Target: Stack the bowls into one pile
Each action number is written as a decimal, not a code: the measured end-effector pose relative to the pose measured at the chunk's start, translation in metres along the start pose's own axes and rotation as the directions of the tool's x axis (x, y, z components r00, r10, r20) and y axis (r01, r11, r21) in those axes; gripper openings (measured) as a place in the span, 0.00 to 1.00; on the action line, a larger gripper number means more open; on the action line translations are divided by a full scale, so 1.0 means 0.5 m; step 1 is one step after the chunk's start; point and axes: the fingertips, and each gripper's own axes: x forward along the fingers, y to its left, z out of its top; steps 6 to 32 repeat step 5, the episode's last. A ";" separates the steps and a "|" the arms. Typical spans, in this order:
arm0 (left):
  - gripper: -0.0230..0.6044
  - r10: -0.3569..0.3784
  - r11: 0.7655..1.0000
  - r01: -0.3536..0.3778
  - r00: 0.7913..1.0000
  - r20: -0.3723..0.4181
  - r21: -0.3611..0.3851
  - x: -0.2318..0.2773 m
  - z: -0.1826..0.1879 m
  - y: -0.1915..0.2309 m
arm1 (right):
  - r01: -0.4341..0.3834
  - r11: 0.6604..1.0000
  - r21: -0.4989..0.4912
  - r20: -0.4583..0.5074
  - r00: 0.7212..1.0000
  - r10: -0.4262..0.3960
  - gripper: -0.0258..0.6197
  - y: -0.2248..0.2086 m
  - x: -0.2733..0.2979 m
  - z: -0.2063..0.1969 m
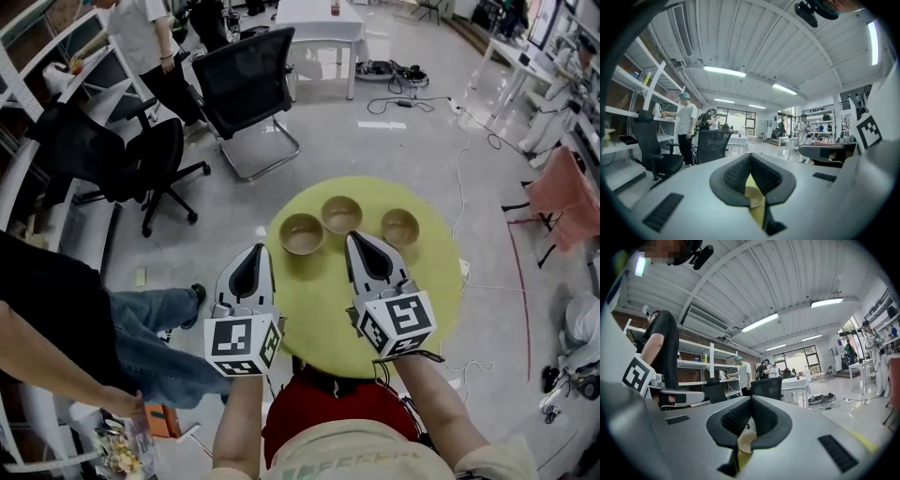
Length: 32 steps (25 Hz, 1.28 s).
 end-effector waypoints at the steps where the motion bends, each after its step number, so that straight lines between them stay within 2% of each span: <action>1: 0.07 0.004 1.000 -0.004 1.000 0.003 0.000 -0.004 0.003 -0.007 | -0.006 1.000 -0.003 0.005 1.000 0.006 0.09 -0.001 -0.007 0.005; 5: 0.07 0.016 1.000 -0.016 1.000 0.011 -0.001 -0.023 0.012 -0.038 | -0.021 1.000 -0.007 0.021 1.000 0.021 0.09 -0.009 -0.040 0.025; 32: 0.07 0.016 1.000 -0.016 1.000 0.011 -0.001 -0.023 0.012 -0.038 | -0.021 1.000 -0.007 0.021 1.000 0.021 0.09 -0.009 -0.040 0.025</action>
